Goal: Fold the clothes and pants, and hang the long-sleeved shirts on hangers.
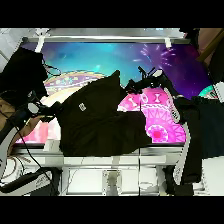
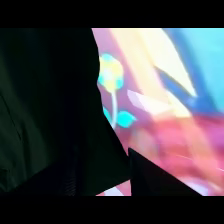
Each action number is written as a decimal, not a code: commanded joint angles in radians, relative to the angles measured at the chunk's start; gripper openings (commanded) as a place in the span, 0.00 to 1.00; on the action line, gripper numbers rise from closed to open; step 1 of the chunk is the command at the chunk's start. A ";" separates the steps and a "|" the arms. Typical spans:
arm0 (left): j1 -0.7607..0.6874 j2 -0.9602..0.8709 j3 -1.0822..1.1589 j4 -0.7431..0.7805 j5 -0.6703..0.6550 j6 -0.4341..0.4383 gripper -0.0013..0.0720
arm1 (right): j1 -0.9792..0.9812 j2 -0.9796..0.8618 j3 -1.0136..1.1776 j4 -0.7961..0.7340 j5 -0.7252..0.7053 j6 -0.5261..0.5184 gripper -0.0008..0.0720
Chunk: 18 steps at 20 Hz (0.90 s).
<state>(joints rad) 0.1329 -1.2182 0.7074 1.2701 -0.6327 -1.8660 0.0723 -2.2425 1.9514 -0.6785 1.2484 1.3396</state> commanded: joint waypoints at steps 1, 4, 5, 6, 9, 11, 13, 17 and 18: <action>0.000 0.000 0.001 0.000 0.001 0.000 0.90 | 0.007 -0.015 0.019 -0.005 0.047 -0.032 0.46; 0.000 0.000 0.001 0.000 0.001 0.000 0.90 | 0.013 -0.012 0.019 -0.003 0.091 -0.076 0.14; 0.000 0.000 0.001 0.000 0.001 0.000 0.85 | 0.012 -0.010 0.026 -0.004 0.102 -0.079 0.04; 0.000 0.000 0.001 0.000 0.001 0.000 0.63 | 0.007 -0.010 0.044 -0.005 0.120 -0.079 0.01; 0.000 0.000 0.001 0.000 0.002 0.001 0.05 | -0.027 0.005 0.122 -0.007 0.176 -0.068 0.01; 0.000 0.001 0.001 0.000 0.021 0.000 0.05 | -0.065 0.053 0.124 -0.018 0.199 -0.068 0.01; 0.000 0.001 0.001 -0.009 0.051 0.000 0.05 | -0.106 0.108 0.125 -0.068 0.246 -0.067 0.01; 0.000 0.001 0.001 -0.050 0.121 0.000 0.05 | -0.163 0.207 0.124 -0.227 0.415 -0.047 0.01; 0.000 0.001 0.001 -0.053 0.125 0.000 0.05 | -0.166 0.230 0.113 -0.274 0.462 -0.039 0.01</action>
<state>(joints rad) 0.1326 -1.2182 0.7074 1.2366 -0.5495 -1.8656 -0.0643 -2.0758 2.0705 -0.8265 1.5761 1.2816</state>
